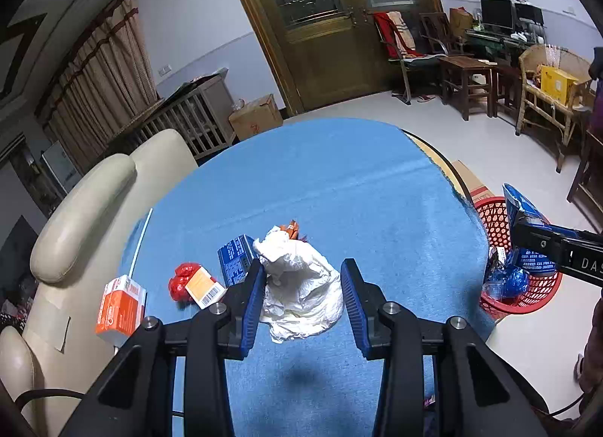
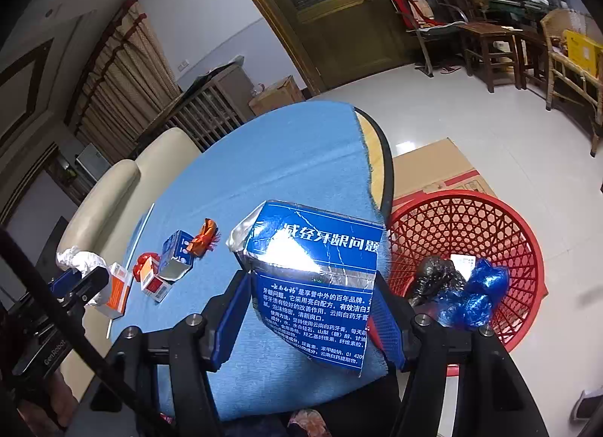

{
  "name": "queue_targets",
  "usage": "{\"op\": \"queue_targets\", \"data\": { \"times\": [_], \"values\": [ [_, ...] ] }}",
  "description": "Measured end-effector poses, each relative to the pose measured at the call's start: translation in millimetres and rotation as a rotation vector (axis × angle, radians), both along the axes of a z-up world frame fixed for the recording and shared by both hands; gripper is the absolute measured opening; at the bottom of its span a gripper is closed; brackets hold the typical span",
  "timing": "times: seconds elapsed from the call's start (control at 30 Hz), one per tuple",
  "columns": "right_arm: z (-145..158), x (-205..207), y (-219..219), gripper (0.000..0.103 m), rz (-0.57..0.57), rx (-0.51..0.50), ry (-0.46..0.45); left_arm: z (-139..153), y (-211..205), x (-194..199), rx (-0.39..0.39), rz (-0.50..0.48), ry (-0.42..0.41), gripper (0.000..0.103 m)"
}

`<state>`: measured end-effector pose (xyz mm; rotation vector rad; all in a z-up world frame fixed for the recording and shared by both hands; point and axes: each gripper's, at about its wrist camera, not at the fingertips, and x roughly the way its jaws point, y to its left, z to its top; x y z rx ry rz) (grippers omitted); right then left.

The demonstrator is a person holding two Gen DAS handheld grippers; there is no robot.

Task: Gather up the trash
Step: 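Carry the carton and tissue over the red wastebasket with both tools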

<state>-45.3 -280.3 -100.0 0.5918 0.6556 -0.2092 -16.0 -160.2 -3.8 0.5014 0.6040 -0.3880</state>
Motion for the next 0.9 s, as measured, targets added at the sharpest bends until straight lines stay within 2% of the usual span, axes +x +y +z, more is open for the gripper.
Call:
{"op": "queue_targets", "data": {
  "times": [0.9],
  "values": [
    [-17.6, -24.6, -37.9, 0.065, -0.079, 0.06, 0.002, -10.9, -45.6, -11.0, 0.066, -0.092, 0.01, 0.043]
  ]
}}
